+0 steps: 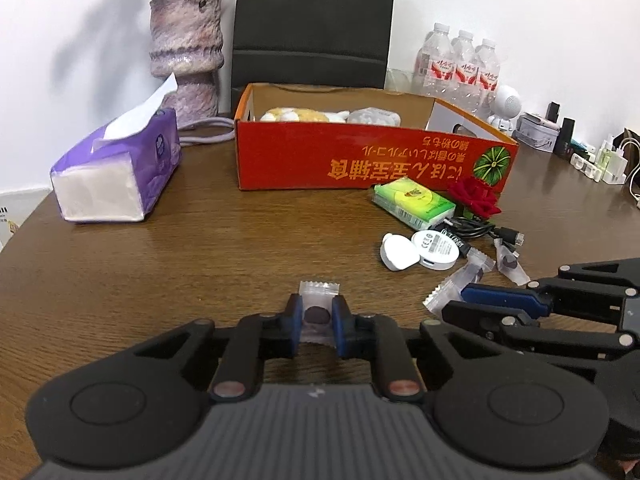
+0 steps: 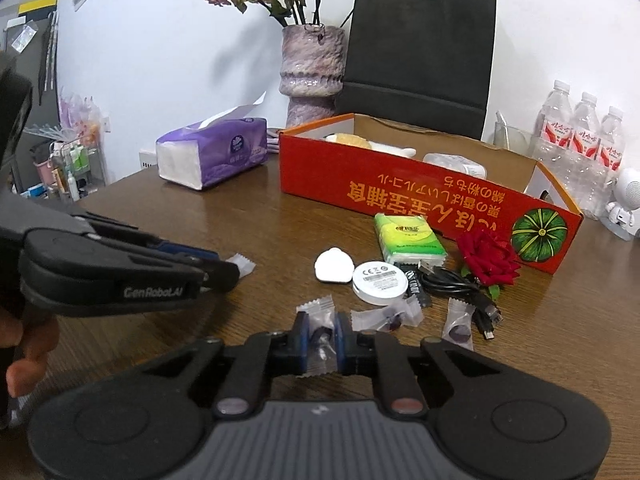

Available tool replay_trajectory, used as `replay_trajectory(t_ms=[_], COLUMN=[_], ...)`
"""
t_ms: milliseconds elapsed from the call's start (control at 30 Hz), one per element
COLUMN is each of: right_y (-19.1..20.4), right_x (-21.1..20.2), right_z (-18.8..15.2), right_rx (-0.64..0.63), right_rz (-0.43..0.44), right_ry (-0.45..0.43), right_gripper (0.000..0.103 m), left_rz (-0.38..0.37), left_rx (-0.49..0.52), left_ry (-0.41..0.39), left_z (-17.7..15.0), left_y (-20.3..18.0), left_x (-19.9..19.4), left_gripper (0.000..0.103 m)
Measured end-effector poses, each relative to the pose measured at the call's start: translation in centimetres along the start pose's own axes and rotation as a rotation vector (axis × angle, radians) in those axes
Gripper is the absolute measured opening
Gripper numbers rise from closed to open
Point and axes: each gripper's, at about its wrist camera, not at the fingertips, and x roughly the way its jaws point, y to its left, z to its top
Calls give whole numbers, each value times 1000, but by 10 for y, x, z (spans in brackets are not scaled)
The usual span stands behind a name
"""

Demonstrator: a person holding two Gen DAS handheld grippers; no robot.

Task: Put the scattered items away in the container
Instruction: 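Grasp the clear packet with the left tool while the right grasps a white packet, then carry both packets into the box and open both tools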

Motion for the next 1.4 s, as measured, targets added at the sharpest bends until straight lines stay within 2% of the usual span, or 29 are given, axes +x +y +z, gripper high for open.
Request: replay_trajectory(t_ms=[400, 800, 1067, 1200, 1400], right_y=[-6, -31, -68, -94, -132], right_x=[-11, -20, -11, 2, 33], right_z=[14, 57, 97, 112, 130], right_rx=[22, 90, 163, 211, 269], right_rz=[-31, -77, -126, -156, -170], right_ry=[-66, -171, -265, -283, -279], right_gripper=[12, 12, 12, 12, 12], left_rz=[-9, -44, -84, -77, -67], left_rx=[19, 25, -81, -122, -157], left_ry=[-70, -176, -249, -273, -245], left_z=[13, 67, 113, 134, 158], left_y=[-10, -33, -33, -33, -35], left_x=[-18, -20, 1, 18, 66], left_gripper=[17, 17, 16, 16, 16])
